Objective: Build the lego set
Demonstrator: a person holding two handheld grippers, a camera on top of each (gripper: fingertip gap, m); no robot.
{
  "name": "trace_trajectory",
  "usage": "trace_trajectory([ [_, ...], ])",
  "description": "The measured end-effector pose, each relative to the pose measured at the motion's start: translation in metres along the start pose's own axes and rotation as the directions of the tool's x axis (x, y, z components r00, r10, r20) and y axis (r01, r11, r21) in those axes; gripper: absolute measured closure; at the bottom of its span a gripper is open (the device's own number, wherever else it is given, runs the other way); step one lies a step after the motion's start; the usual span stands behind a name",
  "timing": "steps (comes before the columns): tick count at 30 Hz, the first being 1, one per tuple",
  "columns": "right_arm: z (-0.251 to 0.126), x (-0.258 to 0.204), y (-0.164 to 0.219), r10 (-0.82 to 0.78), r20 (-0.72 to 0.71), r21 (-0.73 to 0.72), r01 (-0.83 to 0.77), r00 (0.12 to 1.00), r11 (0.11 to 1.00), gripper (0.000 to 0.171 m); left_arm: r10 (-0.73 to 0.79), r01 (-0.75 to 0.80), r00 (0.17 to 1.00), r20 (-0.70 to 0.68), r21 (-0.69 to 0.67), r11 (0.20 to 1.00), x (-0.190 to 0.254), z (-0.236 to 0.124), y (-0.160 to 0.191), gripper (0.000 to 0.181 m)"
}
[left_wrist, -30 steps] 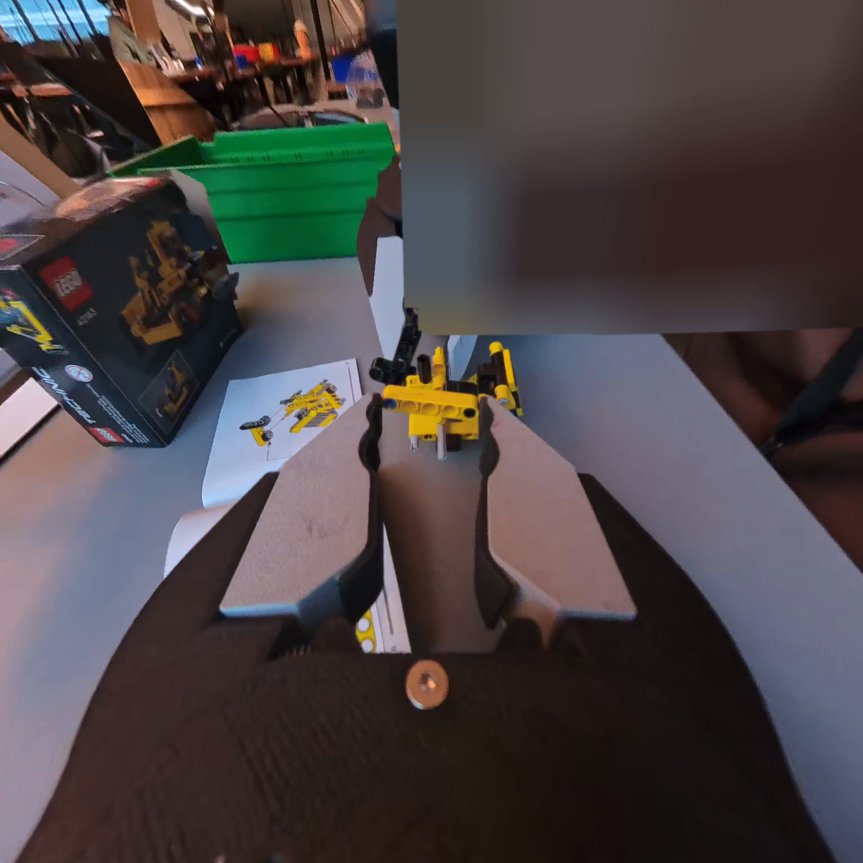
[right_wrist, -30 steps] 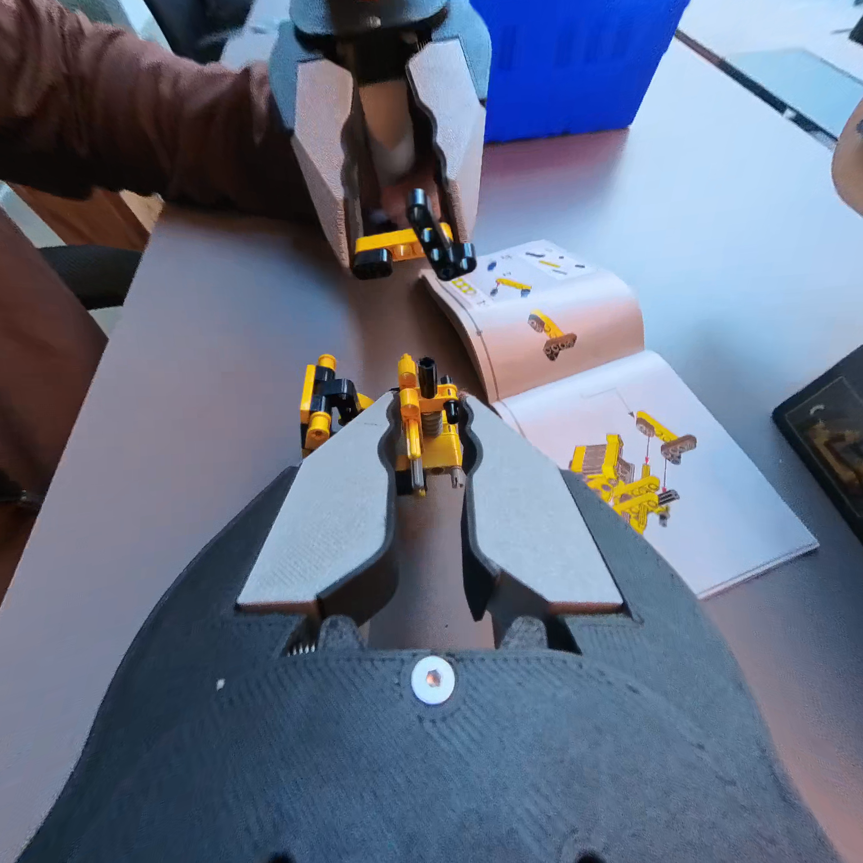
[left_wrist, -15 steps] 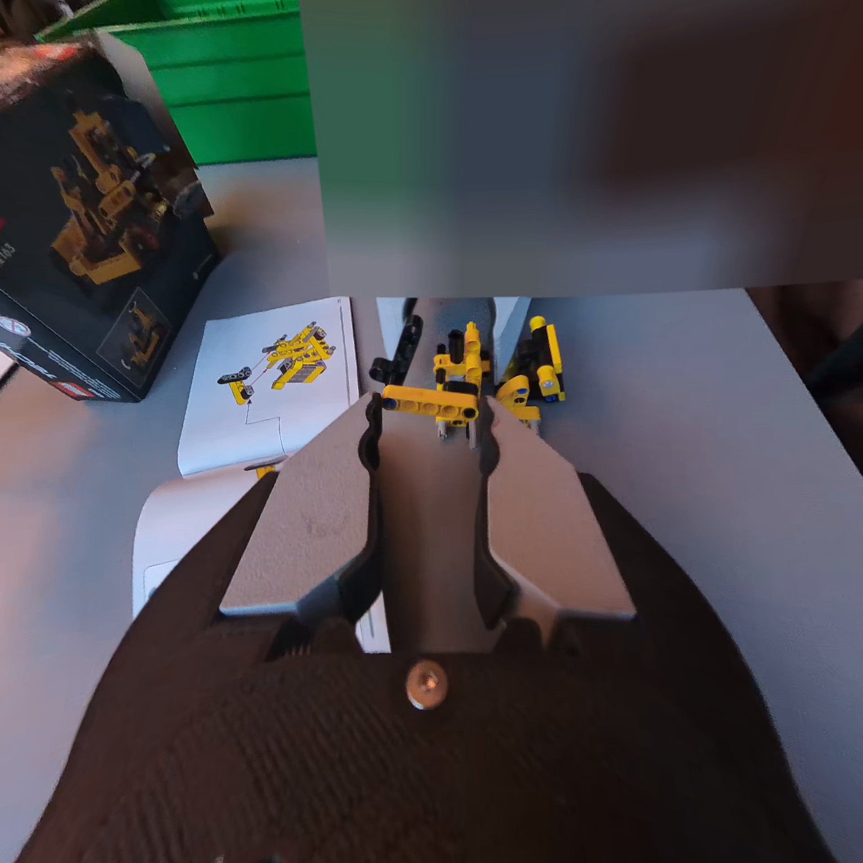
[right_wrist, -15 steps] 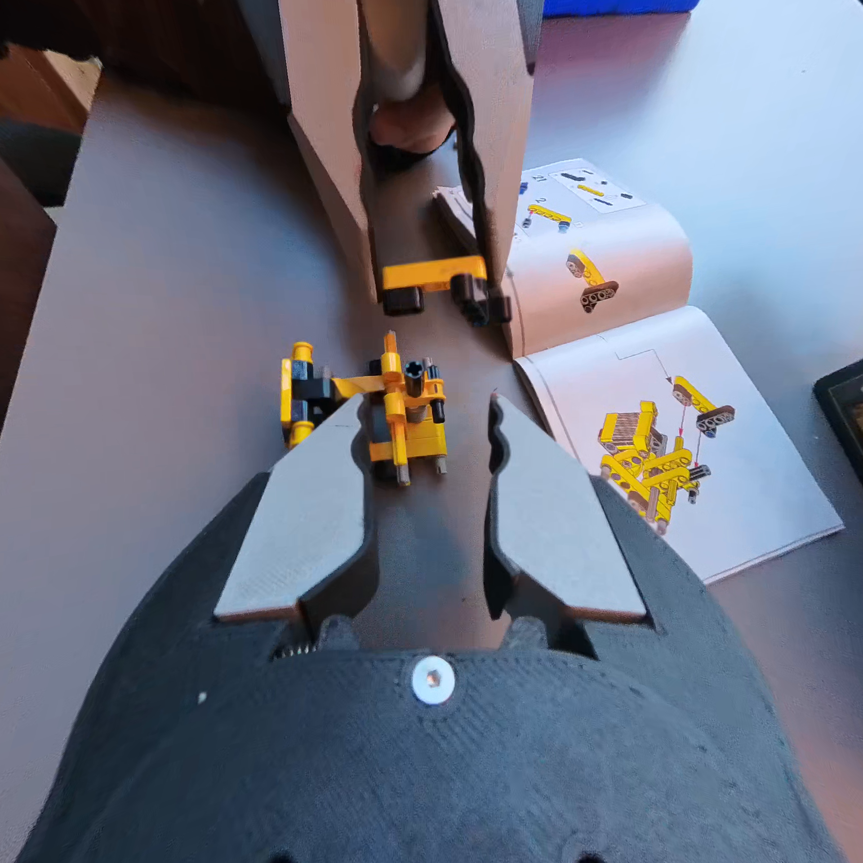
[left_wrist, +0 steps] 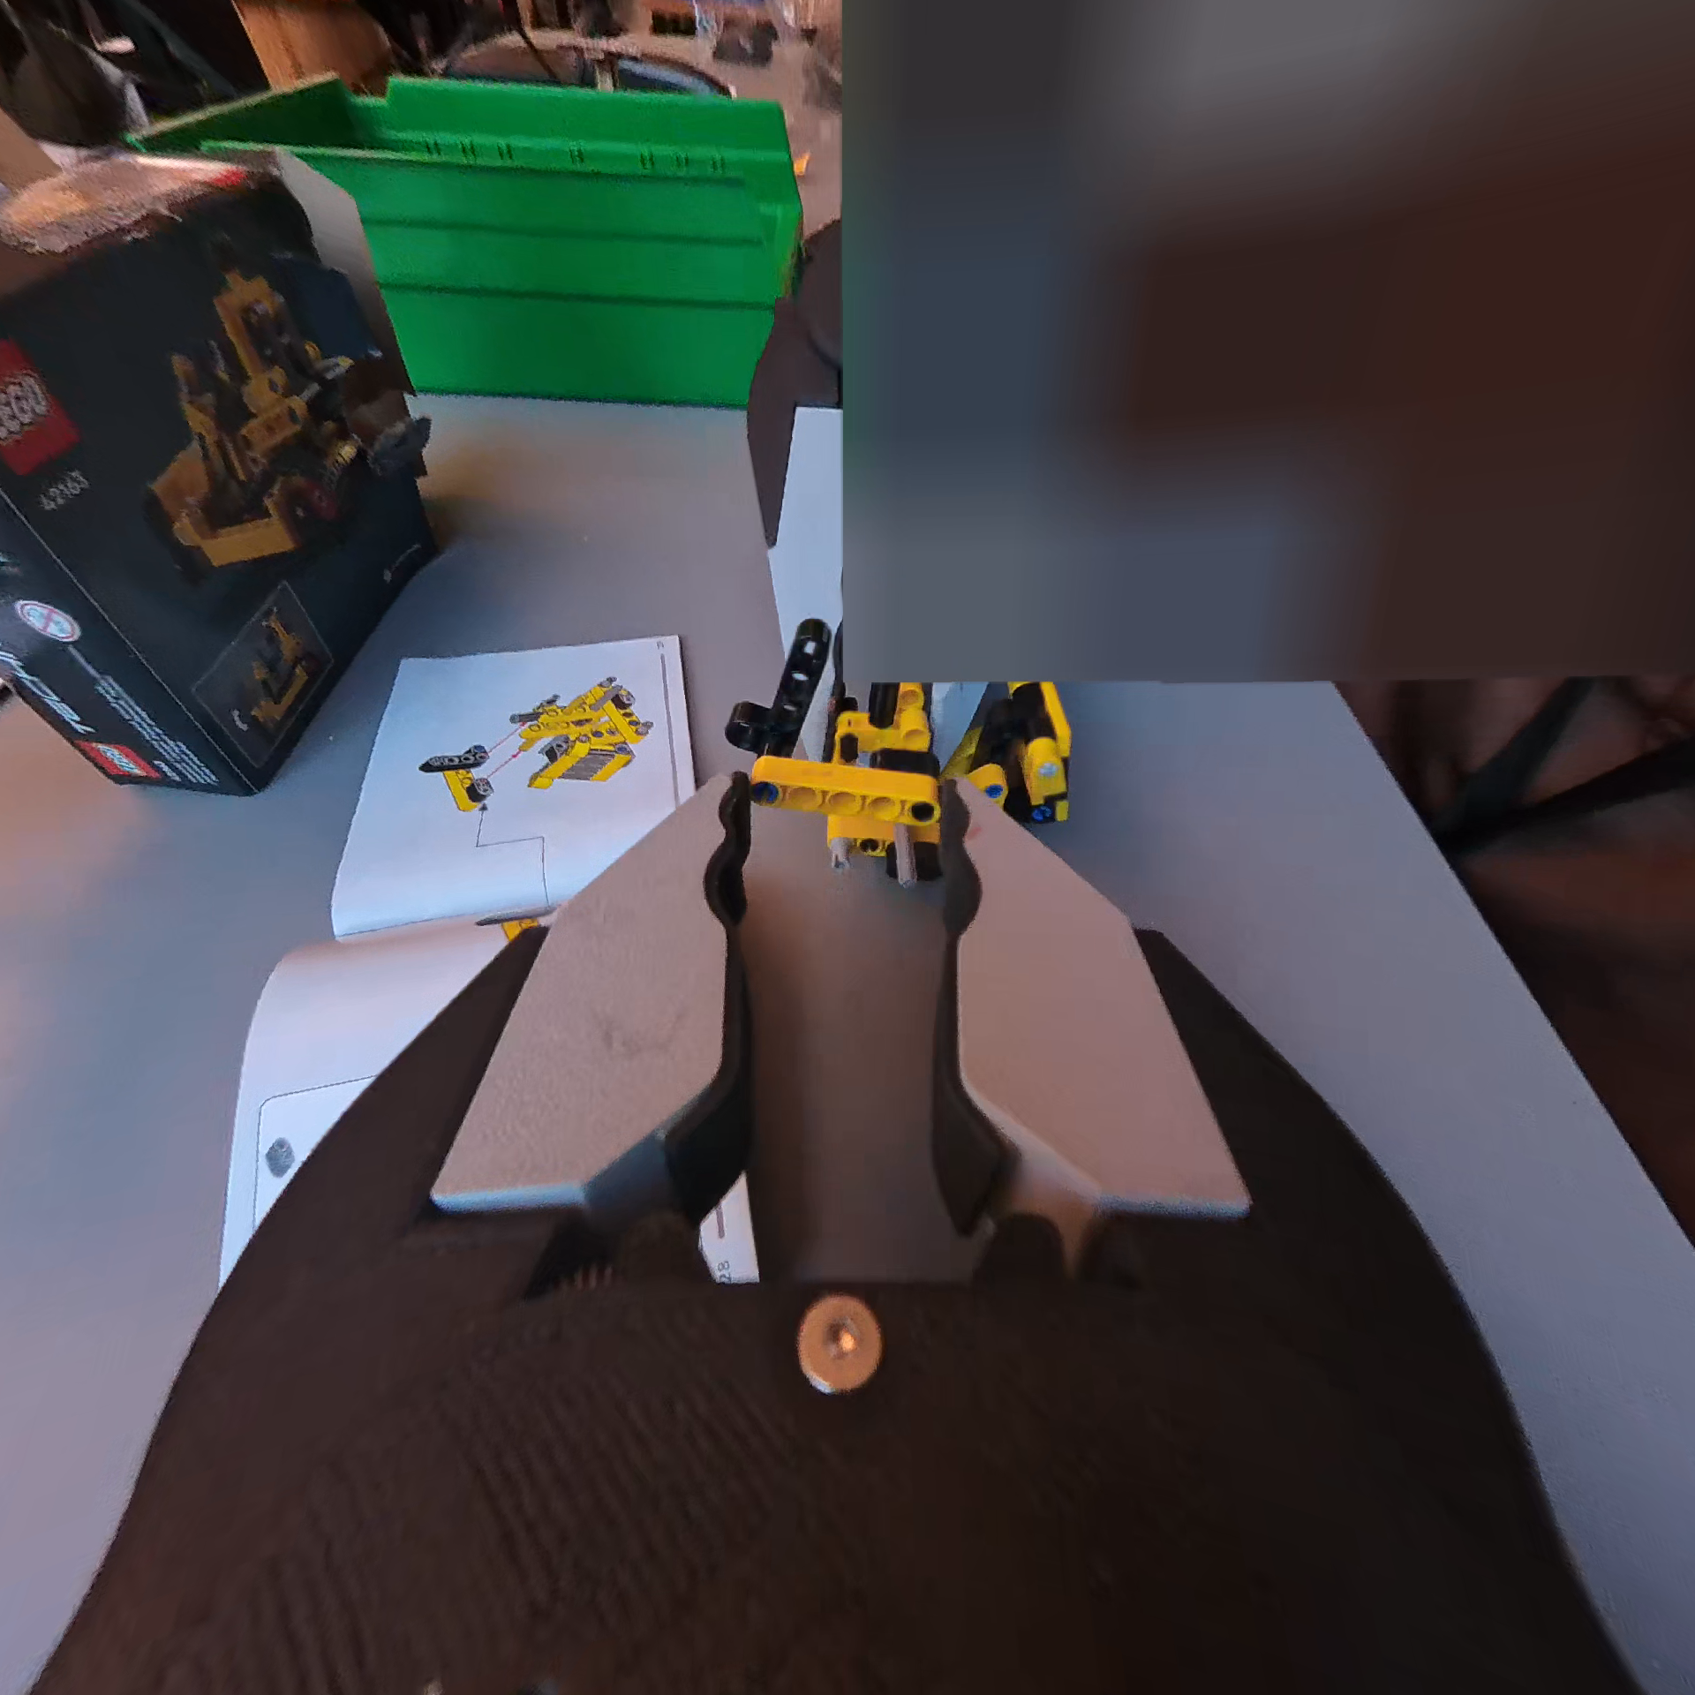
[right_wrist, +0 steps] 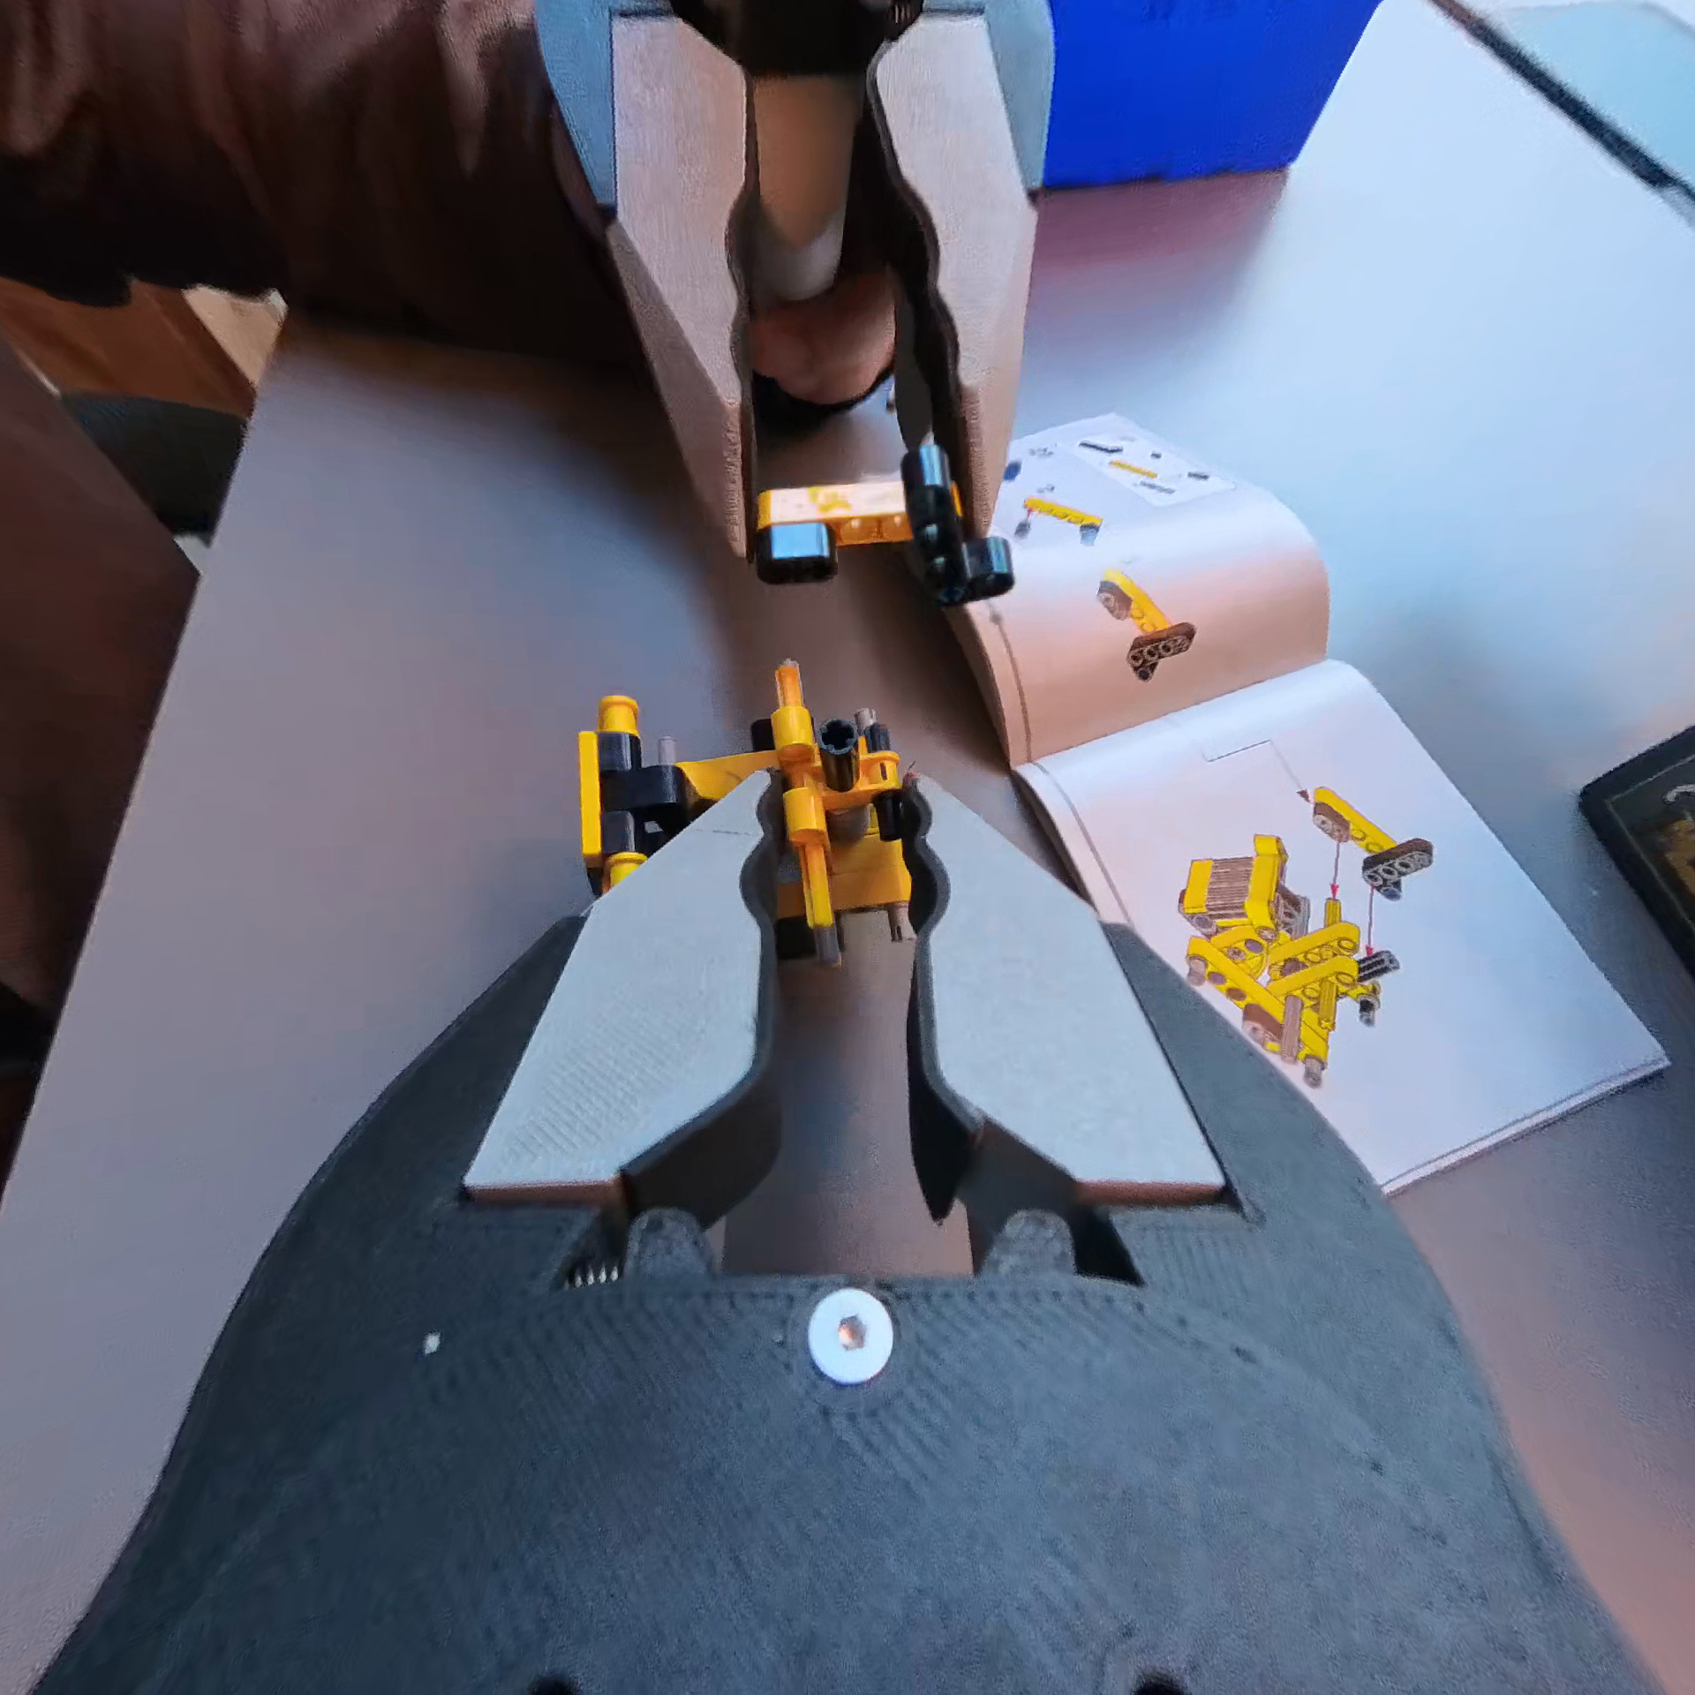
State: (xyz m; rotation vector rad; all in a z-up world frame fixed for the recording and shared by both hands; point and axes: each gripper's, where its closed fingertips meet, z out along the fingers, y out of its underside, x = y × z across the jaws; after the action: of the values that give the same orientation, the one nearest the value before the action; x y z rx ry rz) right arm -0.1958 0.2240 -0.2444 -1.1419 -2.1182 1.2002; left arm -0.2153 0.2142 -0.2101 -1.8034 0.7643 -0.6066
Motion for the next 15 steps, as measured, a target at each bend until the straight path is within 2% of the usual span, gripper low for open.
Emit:
trace_trajectory([
  [7,-0.014,0.003,-0.021,0.024,-0.026,0.126,-0.02,0.999,0.992,0.15,-0.014,0.014,1.0,-0.014,0.025,1.0,0.001,-0.002,-0.003,0.142],
  [15,-0.011,-0.002,-0.02,0.027,-0.01,0.118,-0.026,1.0,0.993,0.15,-0.076,0.085,0.994,-0.082,0.107,0.991,0.006,-0.003,-0.016,0.142],
])
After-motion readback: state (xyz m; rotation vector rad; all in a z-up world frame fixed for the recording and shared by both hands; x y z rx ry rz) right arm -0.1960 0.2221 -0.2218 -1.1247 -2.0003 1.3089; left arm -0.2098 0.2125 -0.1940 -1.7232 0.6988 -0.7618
